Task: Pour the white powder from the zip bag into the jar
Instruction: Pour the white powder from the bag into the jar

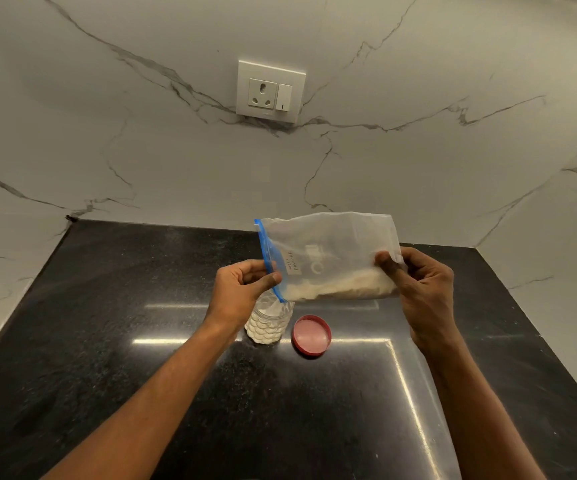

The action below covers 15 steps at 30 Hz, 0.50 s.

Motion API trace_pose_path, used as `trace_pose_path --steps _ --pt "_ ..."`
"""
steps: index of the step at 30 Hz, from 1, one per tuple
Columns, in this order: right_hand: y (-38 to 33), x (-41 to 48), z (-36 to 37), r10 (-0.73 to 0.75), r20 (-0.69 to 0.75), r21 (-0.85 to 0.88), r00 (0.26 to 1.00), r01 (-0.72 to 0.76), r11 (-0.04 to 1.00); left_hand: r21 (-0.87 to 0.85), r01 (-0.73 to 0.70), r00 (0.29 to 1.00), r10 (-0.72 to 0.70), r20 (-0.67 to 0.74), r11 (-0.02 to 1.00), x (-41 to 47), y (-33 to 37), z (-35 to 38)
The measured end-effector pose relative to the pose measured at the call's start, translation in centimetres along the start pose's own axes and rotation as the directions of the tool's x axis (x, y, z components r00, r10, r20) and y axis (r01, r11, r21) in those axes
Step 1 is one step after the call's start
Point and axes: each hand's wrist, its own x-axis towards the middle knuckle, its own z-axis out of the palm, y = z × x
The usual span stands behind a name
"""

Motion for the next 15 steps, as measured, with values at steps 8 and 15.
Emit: trace_pose_path --steps 8,15 --pt "-0.29 0.42 -0.60 0.009 0.015 0.005 1.000 -0.009 1.000 -0.015 -0.001 1.000 0.001 -0.002 1.000 0.40 0.48 0.06" --pt "-0.45 0.75 -0.47 0.007 0.026 -0.003 1.000 -0.006 1.000 -0.004 -0.002 1.000 0.002 0.009 1.000 0.21 0.58 0.20"
